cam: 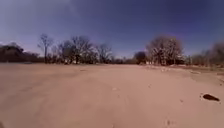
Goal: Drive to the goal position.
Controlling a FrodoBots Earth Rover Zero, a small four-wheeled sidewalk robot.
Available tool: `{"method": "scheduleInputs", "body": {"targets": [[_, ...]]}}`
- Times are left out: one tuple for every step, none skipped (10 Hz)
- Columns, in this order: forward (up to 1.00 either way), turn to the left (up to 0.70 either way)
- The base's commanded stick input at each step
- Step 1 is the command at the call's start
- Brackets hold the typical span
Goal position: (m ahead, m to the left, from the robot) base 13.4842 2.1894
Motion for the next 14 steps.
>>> {"method": "scheduleInputs", "body": {"targets": [[1.00, 0.00], [1.00, 0.00], [1.00, 0.00], [1.00, 0.00], [1.00, 0.00], [1.00, 0.00], [1.00, 0.00], [1.00, 0.00], [1.00, 0.00], [1.00, 0.00], [1.00, 0.00], [1.00, 0.00], [1.00, 0.00], [1.00, 0.00]]}}
